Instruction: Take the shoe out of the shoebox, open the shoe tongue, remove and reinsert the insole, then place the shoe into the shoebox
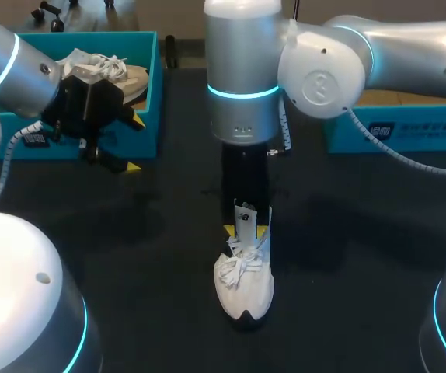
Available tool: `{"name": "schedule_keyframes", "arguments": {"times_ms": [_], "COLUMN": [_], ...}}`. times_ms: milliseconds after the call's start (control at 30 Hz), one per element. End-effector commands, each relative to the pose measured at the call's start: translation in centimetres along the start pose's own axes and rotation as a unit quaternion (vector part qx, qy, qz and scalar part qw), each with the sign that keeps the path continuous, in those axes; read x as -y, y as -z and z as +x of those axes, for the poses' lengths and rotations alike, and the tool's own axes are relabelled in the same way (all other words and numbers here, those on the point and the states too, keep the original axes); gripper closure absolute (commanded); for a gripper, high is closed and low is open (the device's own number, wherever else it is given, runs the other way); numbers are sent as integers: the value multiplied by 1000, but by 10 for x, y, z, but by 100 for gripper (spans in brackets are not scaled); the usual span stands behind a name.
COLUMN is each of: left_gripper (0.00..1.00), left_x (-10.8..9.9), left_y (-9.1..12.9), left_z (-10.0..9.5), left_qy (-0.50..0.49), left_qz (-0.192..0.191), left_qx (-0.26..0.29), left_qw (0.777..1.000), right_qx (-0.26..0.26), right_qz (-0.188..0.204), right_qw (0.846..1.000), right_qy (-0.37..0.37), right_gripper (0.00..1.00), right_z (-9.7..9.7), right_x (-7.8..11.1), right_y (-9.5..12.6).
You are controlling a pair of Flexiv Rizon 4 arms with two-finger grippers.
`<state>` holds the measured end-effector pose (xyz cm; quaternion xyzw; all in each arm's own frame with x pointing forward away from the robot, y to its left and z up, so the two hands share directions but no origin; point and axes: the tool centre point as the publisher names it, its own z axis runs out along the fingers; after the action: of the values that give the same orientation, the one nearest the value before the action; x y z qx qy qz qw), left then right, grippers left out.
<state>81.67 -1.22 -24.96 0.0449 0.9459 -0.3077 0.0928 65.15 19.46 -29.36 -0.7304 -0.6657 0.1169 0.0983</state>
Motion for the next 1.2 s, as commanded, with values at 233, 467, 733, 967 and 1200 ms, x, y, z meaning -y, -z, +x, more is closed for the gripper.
{"name": "schedule_keyframes", "arguments": {"times_ms": [233, 467, 733, 967, 1200], "left_gripper": [0, 0, 0, 0, 0], "left_x": [0, 0, 0, 0, 0], "left_y": [1, 1, 1, 1, 1], "left_z": [1, 1, 1, 1, 1], "left_qy": [0, 0, 0, 0, 0], "left_qz": [-2, -2, -2, -2, -2], "left_qx": [1, 1, 1, 1, 1], "left_qw": [1000, 1000, 1000, 1000, 1000], "right_qx": [-1, 0, 1, 13, 5], "right_qz": [-4, -7, -13, -53, -51], "right_qw": [1000, 999, 998, 997, 996], "right_qy": [17, 50, 60, 60, 75], "right_gripper": [69, 70, 71, 68, 69], "right_z": [-7, -7, -9, -7, -8], "right_x": [-24, -52, -57, -60, -82], "right_y": [-7, -13, -17, -8, -23]}}
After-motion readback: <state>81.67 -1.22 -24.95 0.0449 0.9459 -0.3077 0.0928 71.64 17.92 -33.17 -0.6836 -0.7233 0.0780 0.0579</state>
